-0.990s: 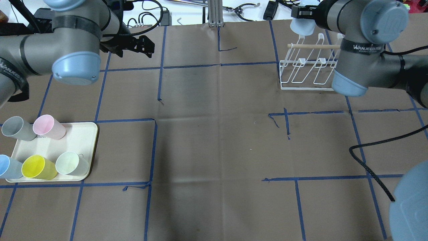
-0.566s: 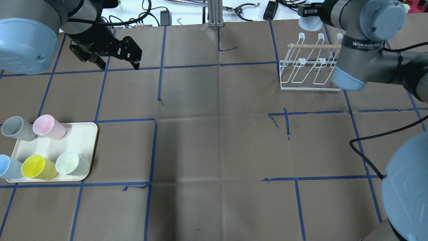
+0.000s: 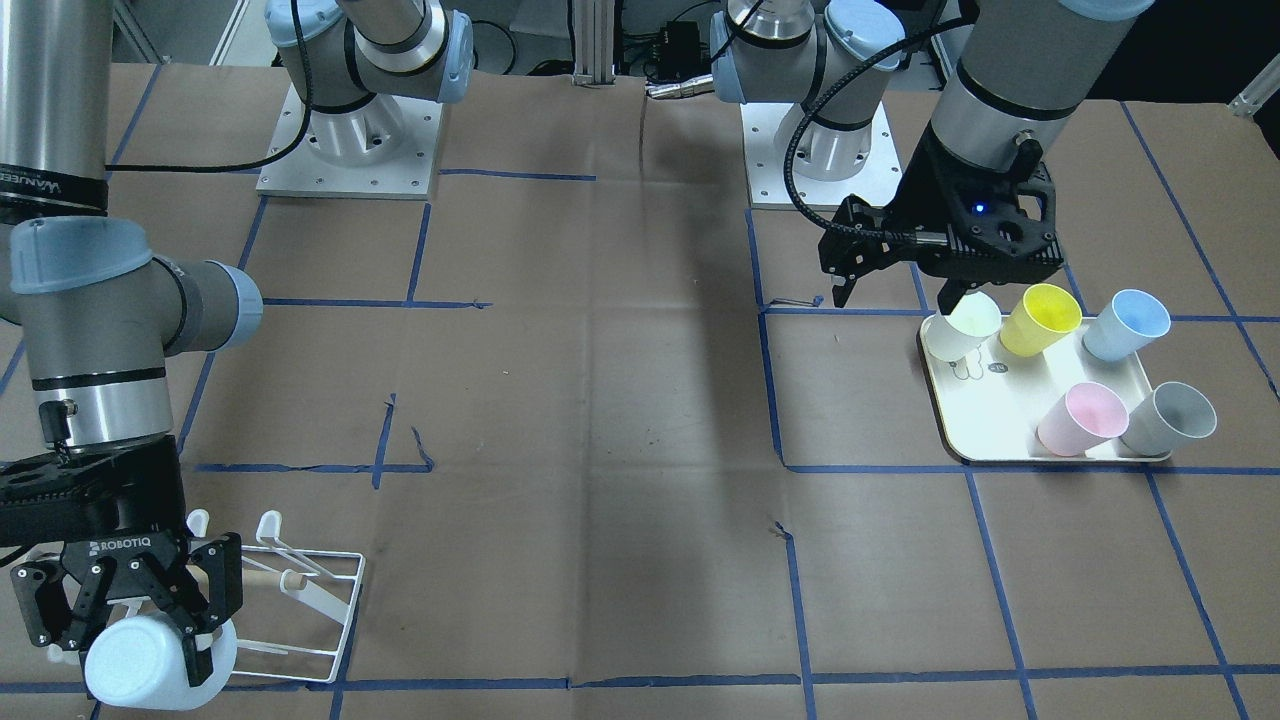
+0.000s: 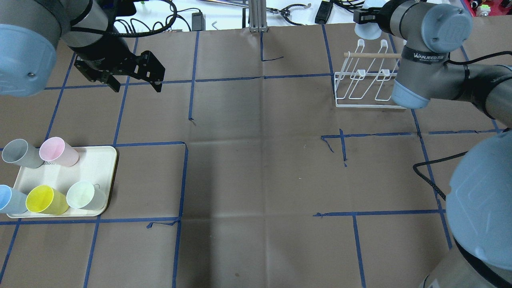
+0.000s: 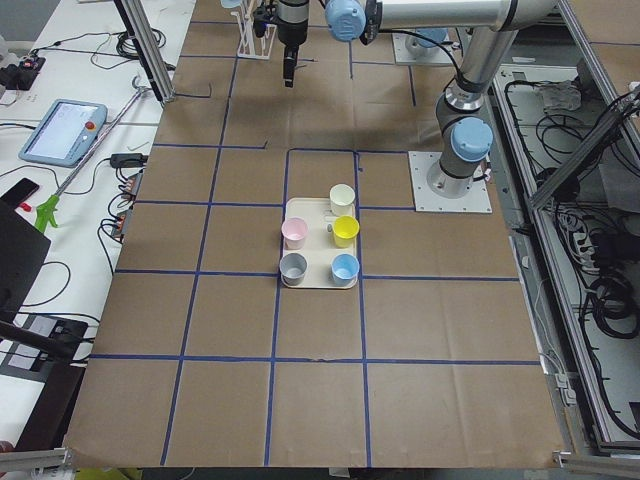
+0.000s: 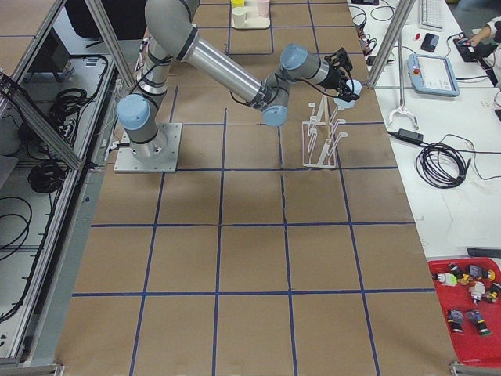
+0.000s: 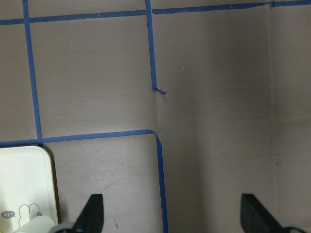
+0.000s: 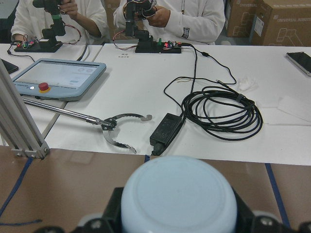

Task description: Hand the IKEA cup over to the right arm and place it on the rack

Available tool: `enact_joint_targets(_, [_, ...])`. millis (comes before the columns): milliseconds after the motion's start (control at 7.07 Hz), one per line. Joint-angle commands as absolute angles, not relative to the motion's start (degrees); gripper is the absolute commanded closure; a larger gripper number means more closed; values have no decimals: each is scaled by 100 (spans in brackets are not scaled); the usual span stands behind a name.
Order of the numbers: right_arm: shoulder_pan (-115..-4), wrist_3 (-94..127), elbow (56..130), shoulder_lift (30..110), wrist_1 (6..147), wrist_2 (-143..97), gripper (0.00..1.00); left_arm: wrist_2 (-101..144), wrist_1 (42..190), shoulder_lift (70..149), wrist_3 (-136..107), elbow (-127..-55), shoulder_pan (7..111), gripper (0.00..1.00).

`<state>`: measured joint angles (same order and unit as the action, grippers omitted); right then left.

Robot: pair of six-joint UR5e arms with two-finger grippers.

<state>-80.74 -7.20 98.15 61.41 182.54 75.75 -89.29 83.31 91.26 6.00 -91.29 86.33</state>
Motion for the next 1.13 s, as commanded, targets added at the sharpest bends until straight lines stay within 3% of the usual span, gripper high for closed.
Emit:
enact_joint_targets(0, [-8095, -703, 9809, 6012, 18255, 7567, 79, -8947, 8332, 8914, 763, -9446, 8045, 1])
enact_joint_targets(424, [-8112, -694, 9922, 5907, 18272, 7576, 77, -8921, 8253, 8282, 2176, -10596, 6641, 3])
enact_joint_targets(566, [-8112, -660, 10019, 5906, 18272, 7585, 68, -8930, 8244, 8044, 2684, -10843, 6296, 3])
enact_joint_targets(848, [-8112, -650, 10028, 5906, 18264, 7585, 1, -8930, 8244, 7840, 3241, -11135, 5786, 4])
enact_joint_targets(990, [-8112, -642, 10028, 5906, 18229, 7568, 0, -8930, 8235, 7831, 3252, -11223, 5722, 4])
